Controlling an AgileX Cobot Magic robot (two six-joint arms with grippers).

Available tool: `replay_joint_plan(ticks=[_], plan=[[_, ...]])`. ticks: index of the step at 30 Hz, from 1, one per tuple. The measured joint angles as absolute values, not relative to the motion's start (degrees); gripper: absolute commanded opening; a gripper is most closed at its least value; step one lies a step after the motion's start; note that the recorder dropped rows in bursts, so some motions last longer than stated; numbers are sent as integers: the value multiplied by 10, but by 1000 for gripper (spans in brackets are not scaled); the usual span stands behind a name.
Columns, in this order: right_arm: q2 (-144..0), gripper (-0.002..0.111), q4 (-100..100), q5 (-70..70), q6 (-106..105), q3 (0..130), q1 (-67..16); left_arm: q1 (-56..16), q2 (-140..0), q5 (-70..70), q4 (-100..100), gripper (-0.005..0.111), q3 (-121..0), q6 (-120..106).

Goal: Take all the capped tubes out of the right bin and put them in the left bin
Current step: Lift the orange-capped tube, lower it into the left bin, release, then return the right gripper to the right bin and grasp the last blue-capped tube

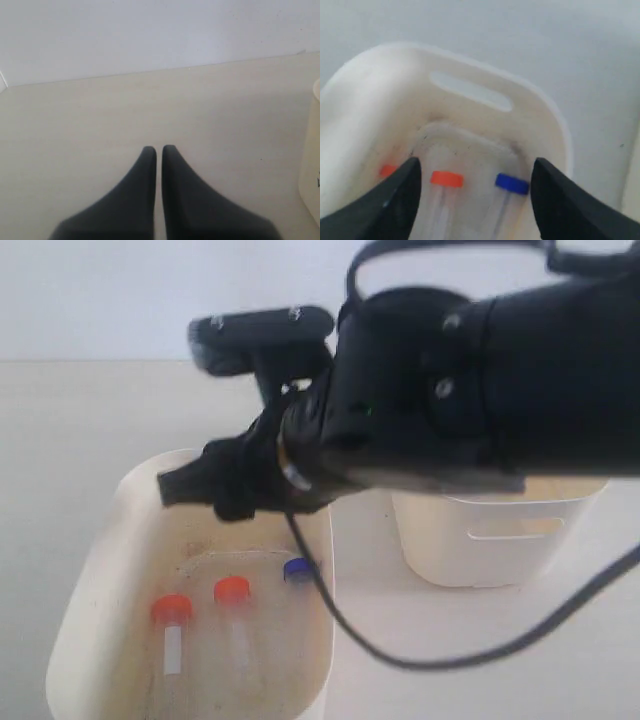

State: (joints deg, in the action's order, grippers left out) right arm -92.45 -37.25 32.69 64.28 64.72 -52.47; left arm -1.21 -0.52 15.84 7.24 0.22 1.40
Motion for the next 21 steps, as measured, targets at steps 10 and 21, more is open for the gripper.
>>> replay_joint_plan(ticks=[10,21], plan=[[-898,59,-365,350,647,708,-336,-12,-5,158,72,4,2,14],[-977,59,-148,298,587,713,-200,-12,-5,158,72,4,2,14]])
